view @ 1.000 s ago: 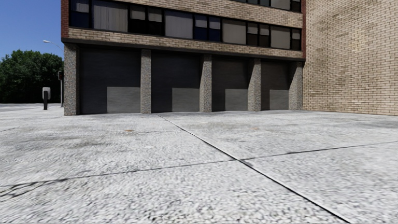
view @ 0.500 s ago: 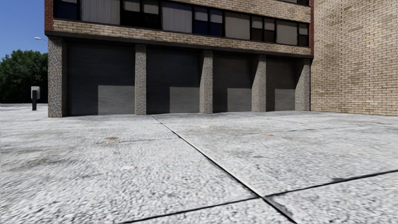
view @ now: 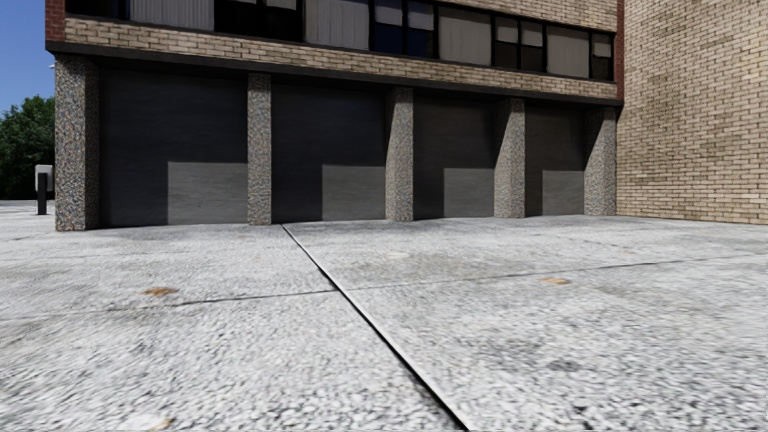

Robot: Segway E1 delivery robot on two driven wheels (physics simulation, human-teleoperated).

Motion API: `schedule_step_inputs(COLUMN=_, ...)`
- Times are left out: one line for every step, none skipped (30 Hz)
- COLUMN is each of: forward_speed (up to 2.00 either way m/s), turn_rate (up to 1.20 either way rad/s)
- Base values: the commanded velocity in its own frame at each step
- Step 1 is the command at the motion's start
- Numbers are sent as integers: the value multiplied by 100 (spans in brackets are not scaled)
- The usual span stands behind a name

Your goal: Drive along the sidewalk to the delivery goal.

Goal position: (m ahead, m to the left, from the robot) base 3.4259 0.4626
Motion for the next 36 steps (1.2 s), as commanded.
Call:
schedule_step_inputs(forward_speed=193, turn_rate=25)
schedule_step_inputs(forward_speed=192, turn_rate=26)
schedule_step_inputs(forward_speed=192, turn_rate=26)
schedule_step_inputs(forward_speed=191, turn_rate=26)
schedule_step_inputs(forward_speed=190, turn_rate=26)
schedule_step_inputs(forward_speed=187, turn_rate=26)
schedule_step_inputs(forward_speed=183, turn_rate=26)
schedule_step_inputs(forward_speed=183, turn_rate=26)
schedule_step_inputs(forward_speed=180, turn_rate=26)
schedule_step_inputs(forward_speed=178, turn_rate=26)
schedule_step_inputs(forward_speed=177, turn_rate=26)
schedule_step_inputs(forward_speed=177, turn_rate=26)
schedule_step_inputs(forward_speed=177, turn_rate=26)
schedule_step_inputs(forward_speed=177, turn_rate=26)
schedule_step_inputs(forward_speed=177, turn_rate=26)
schedule_step_inputs(forward_speed=177, turn_rate=26)
schedule_step_inputs(forward_speed=177, turn_rate=26)
schedule_step_inputs(forward_speed=177, turn_rate=26)
schedule_step_inputs(forward_speed=177, turn_rate=26)
schedule_step_inputs(forward_speed=177, turn_rate=26)
schedule_step_inputs(forward_speed=177, turn_rate=26)
schedule_step_inputs(forward_speed=177, turn_rate=26)
schedule_step_inputs(forward_speed=177, turn_rate=26)
schedule_step_inputs(forward_speed=177, turn_rate=26)
schedule_step_inputs(forward_speed=177, turn_rate=26)
schedule_step_inputs(forward_speed=177, turn_rate=26)
schedule_step_inputs(forward_speed=177, turn_rate=26)
schedule_step_inputs(forward_speed=177, turn_rate=26)
schedule_step_inputs(forward_speed=177, turn_rate=26)
schedule_step_inputs(forward_speed=177, turn_rate=28)
schedule_step_inputs(forward_speed=177, turn_rate=28)
schedule_step_inputs(forward_speed=174, turn_rate=31)
schedule_step_inputs(forward_speed=167, turn_rate=43)
schedule_step_inputs(forward_speed=158, turn_rate=51)
schedule_step_inputs(forward_speed=155, turn_rate=54)
schedule_step_inputs(forward_speed=155, turn_rate=54)
